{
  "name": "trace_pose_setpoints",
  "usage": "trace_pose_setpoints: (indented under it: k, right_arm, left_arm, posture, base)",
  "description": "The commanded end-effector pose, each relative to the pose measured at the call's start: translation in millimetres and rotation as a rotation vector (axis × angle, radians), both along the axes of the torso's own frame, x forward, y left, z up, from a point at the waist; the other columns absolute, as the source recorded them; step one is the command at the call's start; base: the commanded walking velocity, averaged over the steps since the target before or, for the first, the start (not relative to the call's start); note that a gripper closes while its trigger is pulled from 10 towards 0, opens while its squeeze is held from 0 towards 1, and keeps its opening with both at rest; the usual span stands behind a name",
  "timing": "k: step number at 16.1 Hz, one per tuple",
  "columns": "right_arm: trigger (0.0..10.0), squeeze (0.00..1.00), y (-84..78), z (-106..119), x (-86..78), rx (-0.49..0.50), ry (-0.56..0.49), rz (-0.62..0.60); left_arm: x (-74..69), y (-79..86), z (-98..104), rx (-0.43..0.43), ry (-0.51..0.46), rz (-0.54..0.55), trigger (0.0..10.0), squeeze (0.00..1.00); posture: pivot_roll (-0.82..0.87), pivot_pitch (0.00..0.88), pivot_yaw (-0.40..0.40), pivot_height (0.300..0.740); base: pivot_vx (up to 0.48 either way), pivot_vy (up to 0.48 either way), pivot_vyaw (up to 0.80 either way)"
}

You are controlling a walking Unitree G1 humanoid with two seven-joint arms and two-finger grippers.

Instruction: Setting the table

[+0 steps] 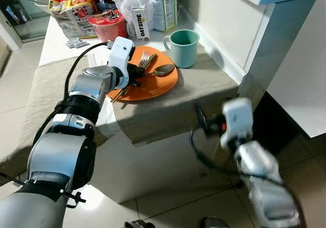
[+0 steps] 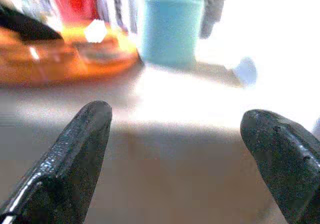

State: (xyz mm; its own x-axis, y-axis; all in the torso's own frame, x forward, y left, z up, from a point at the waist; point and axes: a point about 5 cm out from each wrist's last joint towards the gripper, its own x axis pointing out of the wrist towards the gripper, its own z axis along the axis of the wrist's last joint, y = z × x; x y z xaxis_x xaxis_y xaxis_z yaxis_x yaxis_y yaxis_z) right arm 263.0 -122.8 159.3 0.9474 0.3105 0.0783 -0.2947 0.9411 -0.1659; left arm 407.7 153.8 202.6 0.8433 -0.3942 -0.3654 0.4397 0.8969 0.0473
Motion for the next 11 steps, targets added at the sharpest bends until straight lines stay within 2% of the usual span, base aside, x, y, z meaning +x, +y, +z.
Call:
trace_pose_setpoints:
  k: [1, 3, 6, 10, 11]
  right_arm:
    - [10.0, 0.0, 5.7, 13.7, -2.4, 0.05, 0.009, 0.073]
    - [10.0, 0.0, 12.9, 22.5, -5.3, 0.046, 0.043, 0.212]
    - [10.0, 0.0, 16.9, 23.8, -8.3, 0.06, 0.115, 0.314]
    - [10.0, 0.0, 17.2, 21.1, -12.0, 0.086, 0.194, 0.34]
    - [10.0, 0.0, 17.1, 21.0, -12.2, 0.088, 0.2, 0.342]
  left_arm:
    - [-2.9, 6.3, -9.2, 0.002, 0.057, 0.013, 0.0, 0.0]
    - [-2.7, 6.5, -8.1, -0.005, 0.056, 0.013, 0.0, 0.0]
    - [-1.7, 6.3, -3.1, -0.035, 0.047, 0.023, 0.0, 0.0]
    - [-0.4, 4.5, 33.7, -0.097, -0.04, -0.002, 0.0, 0.0]
    - [-0.7, 4.7, 35.6, -0.097, -0.046, -0.006, 0.0, 0.0]
  posture:
    - [-0.16, 0.086, 0.112, 0.74]
    - [-0.16, 0.085, 0.109, 0.74]
    - [-0.16, 0.084, 0.109, 0.74]
    - [-0.15, 0.087, 0.11, 0.74]
    - [-0.15, 0.087, 0.11, 0.74]
  base:
    - [0.0, 0.0, 0.0]
    - [0.0, 0.0, 0.0]
    - [0.0, 0.0, 0.0]
    - [0.0, 0.0, 0.0]
    - [0.0, 0.0, 0.0]
